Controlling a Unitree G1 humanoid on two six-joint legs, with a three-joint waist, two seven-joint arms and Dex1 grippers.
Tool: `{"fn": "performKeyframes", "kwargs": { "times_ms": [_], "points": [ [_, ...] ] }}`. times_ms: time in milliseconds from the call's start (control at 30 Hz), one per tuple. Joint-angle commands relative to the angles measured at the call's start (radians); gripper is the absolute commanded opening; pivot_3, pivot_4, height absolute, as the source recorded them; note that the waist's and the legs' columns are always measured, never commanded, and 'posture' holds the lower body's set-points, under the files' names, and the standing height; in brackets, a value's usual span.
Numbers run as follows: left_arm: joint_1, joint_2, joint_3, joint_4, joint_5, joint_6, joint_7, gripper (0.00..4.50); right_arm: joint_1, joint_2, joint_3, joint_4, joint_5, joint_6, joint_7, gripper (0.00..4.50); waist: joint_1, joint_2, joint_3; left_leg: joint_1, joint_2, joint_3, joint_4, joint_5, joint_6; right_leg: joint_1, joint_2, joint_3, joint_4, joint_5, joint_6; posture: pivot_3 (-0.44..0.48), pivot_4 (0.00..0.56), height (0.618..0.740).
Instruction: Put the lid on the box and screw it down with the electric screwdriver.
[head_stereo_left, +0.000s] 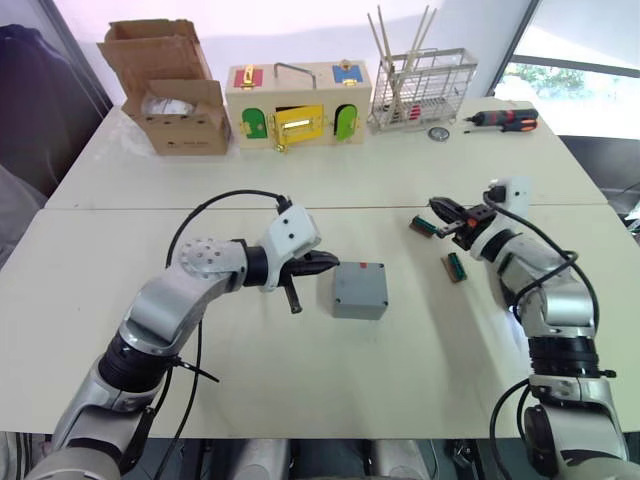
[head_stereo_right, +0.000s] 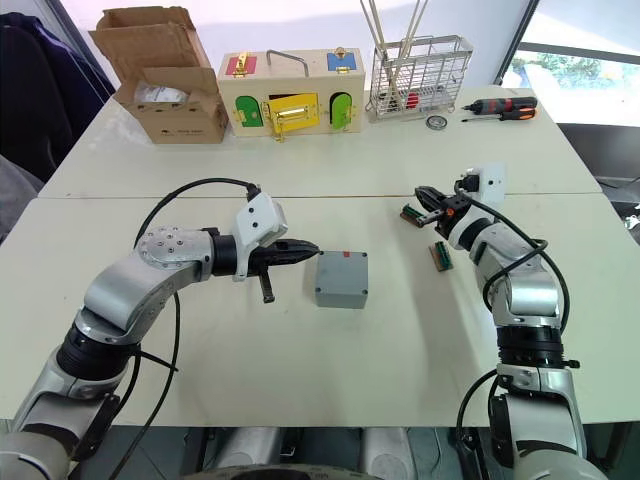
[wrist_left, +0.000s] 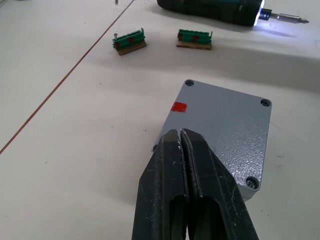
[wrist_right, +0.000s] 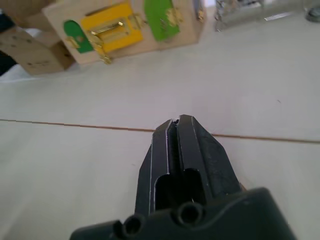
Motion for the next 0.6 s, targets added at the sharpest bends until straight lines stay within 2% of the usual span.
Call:
{"fn": "performKeyframes", "kwargs": {
  "times_ms": [33, 167, 267, 433, 600],
  "points": [
    [-0.008, 0.005, 0.076, -0.044, -0.075, 0.05, -0.007, 0.0, 0.036, -0.07, -0.011, -0.195, 0.109, 0.091, 0.1, 0.03, 0.001, 0.0, 0.0, 0.0, 0.0, 0.0, 0.0, 0.0, 0.0, 0.0, 0.0, 0.0, 0.0, 0.0, 0.0, 0.0, 0.15, 0.73],
    [0.039, 0.104, 0.073, -0.104, -0.121, 0.068, -0.089, 0.0, 0.112, -0.147, 0.032, -0.355, 0.213, 0.224, 0.193, 0.03, -0.001, 0.0, 0.0, 0.0, 0.0, 0.0, 0.0, 0.0, 0.001, 0.0, 0.0, 0.0, 0.0, 0.0, 0.0, 0.0, 0.15, 0.73],
    [0.077, 0.173, 0.061, -0.138, -0.146, 0.068, -0.139, 0.0, 0.17, -0.155, 0.092, -0.426, 0.228, 0.249, 0.215, 0.03, -0.002, 0.0, 0.0, 0.0, 0.001, 0.0, 0.0, -0.001, 0.001, 0.0, 0.0, 0.0, 0.0, 0.0, 0.0, 0.0, 0.15, 0.73],
    [0.094, 0.172, 0.059, -0.149, -0.157, 0.071, -0.126, 0.0, 0.19, -0.135, 0.12, -0.392, 0.191, 0.211, 0.194, 0.03, 0.009, 0.0, 0.0, 0.0, 0.0, 0.0, 0.001, -0.003, 0.005, 0.001, 0.0, 0.0, -0.001, 0.0, 0.0, 0.0, 0.15, 0.73],
    [0.098, 0.159, 0.065, -0.158, -0.174, 0.083, -0.102, 0.0, 0.191, -0.125, 0.12, -0.374, 0.187, 0.201, 0.179, 0.03, 0.005, 0.0, 0.0, 0.0, 0.0, 0.0, 0.001, -0.001, 0.001, 0.001, 0.0, 0.0, -0.001, 0.0, 0.0, 0.0, 0.15, 0.73]
  ]
}}
